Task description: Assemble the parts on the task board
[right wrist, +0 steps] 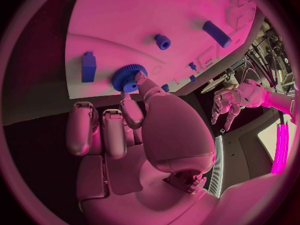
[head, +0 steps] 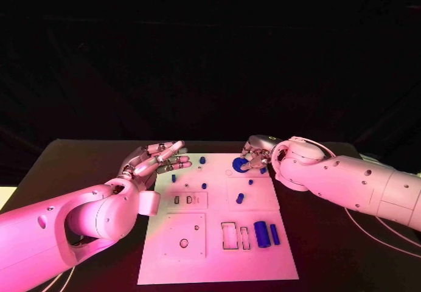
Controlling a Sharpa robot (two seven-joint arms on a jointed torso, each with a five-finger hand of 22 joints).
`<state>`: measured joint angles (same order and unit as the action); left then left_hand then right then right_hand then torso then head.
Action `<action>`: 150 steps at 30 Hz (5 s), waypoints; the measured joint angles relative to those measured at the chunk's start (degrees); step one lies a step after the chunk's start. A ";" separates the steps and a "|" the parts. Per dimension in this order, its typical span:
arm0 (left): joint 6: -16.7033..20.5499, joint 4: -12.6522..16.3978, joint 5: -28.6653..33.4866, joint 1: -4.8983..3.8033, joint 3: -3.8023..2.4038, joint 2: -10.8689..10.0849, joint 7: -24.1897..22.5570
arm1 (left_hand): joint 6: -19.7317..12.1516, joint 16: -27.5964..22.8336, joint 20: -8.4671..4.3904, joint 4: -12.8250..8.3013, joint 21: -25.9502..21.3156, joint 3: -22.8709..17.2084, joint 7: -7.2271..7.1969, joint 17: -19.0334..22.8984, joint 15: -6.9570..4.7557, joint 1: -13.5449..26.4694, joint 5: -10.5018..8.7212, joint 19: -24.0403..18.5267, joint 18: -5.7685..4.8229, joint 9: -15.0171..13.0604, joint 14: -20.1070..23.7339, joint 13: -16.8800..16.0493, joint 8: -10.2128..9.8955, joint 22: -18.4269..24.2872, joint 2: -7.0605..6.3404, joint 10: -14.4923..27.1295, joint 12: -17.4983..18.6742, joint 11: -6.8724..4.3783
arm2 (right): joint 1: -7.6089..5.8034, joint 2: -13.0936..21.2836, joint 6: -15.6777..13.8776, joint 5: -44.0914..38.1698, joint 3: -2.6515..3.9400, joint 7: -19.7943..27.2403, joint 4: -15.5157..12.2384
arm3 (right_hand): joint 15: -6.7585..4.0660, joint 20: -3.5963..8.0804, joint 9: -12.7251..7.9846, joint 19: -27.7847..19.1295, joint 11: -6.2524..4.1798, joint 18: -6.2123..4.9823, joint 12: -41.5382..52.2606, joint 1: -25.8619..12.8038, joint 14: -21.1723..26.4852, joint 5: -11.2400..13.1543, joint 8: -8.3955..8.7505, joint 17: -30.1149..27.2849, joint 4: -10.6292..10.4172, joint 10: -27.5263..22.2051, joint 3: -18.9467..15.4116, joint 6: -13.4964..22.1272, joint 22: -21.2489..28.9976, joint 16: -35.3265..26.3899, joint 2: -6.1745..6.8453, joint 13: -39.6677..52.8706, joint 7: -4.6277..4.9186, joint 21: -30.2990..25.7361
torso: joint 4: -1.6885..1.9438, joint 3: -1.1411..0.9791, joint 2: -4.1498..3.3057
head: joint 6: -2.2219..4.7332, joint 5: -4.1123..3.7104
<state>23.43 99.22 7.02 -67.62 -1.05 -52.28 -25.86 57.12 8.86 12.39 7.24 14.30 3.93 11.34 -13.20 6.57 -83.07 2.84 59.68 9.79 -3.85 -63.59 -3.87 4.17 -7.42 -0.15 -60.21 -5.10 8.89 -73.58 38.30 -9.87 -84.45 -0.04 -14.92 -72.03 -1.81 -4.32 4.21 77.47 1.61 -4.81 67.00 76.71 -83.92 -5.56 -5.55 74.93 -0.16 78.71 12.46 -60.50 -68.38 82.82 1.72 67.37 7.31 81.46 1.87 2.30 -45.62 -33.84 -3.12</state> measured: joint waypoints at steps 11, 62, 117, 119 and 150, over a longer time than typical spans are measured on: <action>-0.04 -0.22 0.01 0.00 0.00 0.09 0.01 | 0.00 -0.22 0.00 -0.16 0.00 0.16 0.00 0.00 0.00 0.00 0.00 0.00 0.01 0.00 0.00 0.05 0.00 0.00 0.00 0.21 0.00 0.21 | 0.49 0.85 -5.19 -1.68 -0.02 -0.70 -4.44 | -0.57 0.53 -0.02 0.94 -0.13 0.00 1.57 0.22 -0.01 -0.92 0.00 0.02 0.20 0.50 1.51 -0.16 -1.66 0.55 -0.22 2.09 0.07 0.90 | 0.13 0.00 0.03 | 0.05 0.16; -0.10 -1.12 0.35 -0.01 0.00 0.57 0.09 | 0.00 -0.22 0.00 -0.31 -0.20 0.01 0.00 -0.02 0.00 -0.30 0.00 0.00 0.00 0.00 0.00 0.02 0.00 0.07 0.30 0.21 0.00 0.21 | 2.22 -12.00 -10.25 -4.84 -0.87 -1.14 -0.02 | -0.04 -0.55 -0.39 -0.15 1.17 -0.01 -9.58 -4.46 -0.10 -1.66 1.92 -1.55 -0.64 -4.41 3.78 2.53 0.43 -0.51 2.61 -6.36 0.75 0.43 | 0.29 -0.07 -0.16 | -0.75 1.34; -0.70 -1.63 0.43 0.02 0.02 0.26 0.19 | 0.00 -0.45 0.00 -0.62 -0.18 0.02 0.00 -0.11 0.00 -0.30 0.00 0.00 0.00 0.04 0.00 0.06 -0.22 0.17 0.30 0.21 0.23 0.21 | 3.10 12.36 -9.64 14.62 -0.05 20.82 -3.37 | 0.58 -0.71 -0.24 -0.10 1.50 -0.01 -9.77 -2.18 0.10 -4.76 1.58 -0.25 0.65 -4.26 1.06 4.89 -0.41 -0.45 4.33 -6.36 0.94 0.45 | -0.98 -0.67 0.53 | 0.14 0.51; -0.71 -1.69 0.43 0.03 0.02 0.27 0.20 | 0.00 -0.45 0.00 -0.62 -0.18 0.02 0.00 -0.12 0.00 -0.31 0.00 0.00 0.00 0.04 0.00 0.06 -0.22 0.17 0.31 0.21 0.23 0.21 | 3.29 12.27 -9.30 14.81 -0.05 21.12 -3.02 | 0.58 -0.71 -0.27 -0.10 1.43 -0.01 -10.00 -2.18 0.10 -4.72 1.59 -0.31 0.65 -4.34 1.06 4.89 -0.33 -0.45 4.34 -6.48 0.94 0.45 | -0.96 -0.63 0.52 | 0.03 0.51; -0.76 -1.78 0.45 0.07 0.02 0.59 0.30 | 0.00 -0.45 0.00 -0.94 -0.17 0.01 0.00 -0.17 0.00 -0.52 0.00 0.00 0.00 0.03 0.00 0.05 -0.22 0.16 0.52 0.21 0.23 0.21 | 4.78 9.31 -6.10 14.63 -0.12 21.41 1.42 | 0.58 -0.71 -0.27 -0.11 1.63 -0.01 -10.00 -0.68 0.10 -3.07 1.59 -0.07 1.83 -4.54 1.63 4.69 -0.48 -0.46 3.27 -6.00 1.14 0.45 | -0.92 -0.47 0.58 | -0.52 0.37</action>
<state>22.67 97.45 7.47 -67.55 -1.03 -51.69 -25.56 57.12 8.41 12.39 6.30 14.13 3.94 11.34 -13.37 6.57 -83.59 2.84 59.68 9.79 -3.82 -63.60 -3.81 3.96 -7.26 0.37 -60.00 -4.87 9.11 -68.81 47.61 -15.96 -69.82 -0.16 6.49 -70.61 -1.23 -5.03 3.94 77.36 3.25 -4.82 57.00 76.03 -83.82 -8.63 -3.97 74.86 1.66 74.17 14.09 -55.82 -68.86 82.36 4.99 61.38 8.45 81.90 0.95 1.83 -45.04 -34.36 -2.75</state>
